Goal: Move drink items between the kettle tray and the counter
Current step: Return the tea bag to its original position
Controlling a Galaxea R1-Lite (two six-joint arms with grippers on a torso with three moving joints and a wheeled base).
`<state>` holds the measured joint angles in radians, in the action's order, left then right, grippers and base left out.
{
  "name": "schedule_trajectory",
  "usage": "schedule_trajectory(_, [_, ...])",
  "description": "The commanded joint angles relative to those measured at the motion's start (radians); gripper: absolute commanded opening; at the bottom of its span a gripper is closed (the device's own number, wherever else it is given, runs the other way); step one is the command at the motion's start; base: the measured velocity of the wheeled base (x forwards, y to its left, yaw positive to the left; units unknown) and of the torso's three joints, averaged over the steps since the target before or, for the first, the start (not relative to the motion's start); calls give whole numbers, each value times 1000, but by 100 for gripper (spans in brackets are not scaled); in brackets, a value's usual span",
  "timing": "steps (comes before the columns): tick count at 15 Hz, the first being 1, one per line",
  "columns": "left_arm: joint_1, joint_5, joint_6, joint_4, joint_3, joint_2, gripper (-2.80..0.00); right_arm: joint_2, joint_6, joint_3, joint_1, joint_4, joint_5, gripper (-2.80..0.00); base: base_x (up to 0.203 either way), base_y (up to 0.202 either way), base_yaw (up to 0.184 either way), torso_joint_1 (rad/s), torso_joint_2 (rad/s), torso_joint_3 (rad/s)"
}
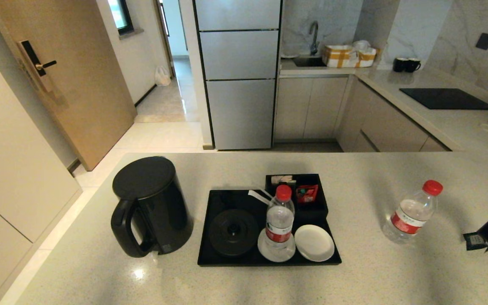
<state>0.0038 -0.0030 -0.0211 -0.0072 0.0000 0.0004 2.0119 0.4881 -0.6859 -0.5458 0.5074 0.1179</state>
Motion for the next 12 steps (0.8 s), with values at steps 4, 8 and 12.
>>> schedule_trajectory(4, [1,0,0,0,2,1,-280,-206,4,-54,25,-156,-14,-280,0,0,0,0,0,0])
schedule_trajectory(8, [1,0,0,0,2,1,-280,-309,6,-98,53,-268,-23,-280,0,0,0,0,0,0])
schedule_trajectory(12, [1,0,0,0,2,0,-280,-469,6,-186,112,-424,-66,-280,0,0,0,0,0,0])
